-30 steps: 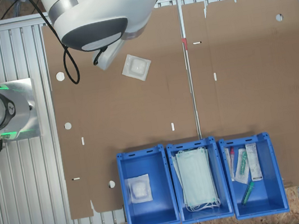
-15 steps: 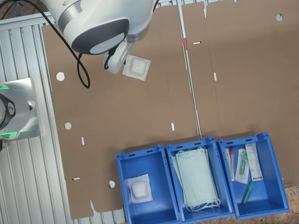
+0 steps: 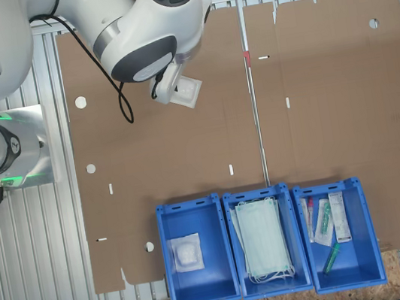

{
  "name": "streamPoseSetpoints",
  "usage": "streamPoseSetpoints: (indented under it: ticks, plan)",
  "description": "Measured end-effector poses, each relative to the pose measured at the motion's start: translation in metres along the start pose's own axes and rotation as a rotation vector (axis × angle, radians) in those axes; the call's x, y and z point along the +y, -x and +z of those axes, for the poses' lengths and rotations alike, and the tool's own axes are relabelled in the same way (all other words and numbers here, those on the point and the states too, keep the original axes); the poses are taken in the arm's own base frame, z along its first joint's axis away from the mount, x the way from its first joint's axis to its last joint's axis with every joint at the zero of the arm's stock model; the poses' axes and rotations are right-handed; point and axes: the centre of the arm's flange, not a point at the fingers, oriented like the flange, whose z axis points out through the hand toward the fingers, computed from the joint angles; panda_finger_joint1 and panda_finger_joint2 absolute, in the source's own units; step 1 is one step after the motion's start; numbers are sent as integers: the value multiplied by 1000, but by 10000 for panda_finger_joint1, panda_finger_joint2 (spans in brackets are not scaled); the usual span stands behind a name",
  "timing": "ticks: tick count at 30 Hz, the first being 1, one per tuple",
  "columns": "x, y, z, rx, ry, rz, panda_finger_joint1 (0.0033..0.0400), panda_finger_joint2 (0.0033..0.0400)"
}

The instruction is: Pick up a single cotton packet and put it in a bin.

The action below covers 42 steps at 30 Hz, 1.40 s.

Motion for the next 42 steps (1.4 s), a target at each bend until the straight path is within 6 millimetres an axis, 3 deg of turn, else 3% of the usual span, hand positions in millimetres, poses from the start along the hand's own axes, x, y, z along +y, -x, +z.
streamPoseSetpoints:
  ticks: [7, 29, 42]
  plan:
    - [4, -2, 28, -1, 13, -26, 400, 400]
    - [5, -9, 89, 13, 17, -71, 400, 400]
    - [4, -14, 114, 23, 0, -78, 400, 400]
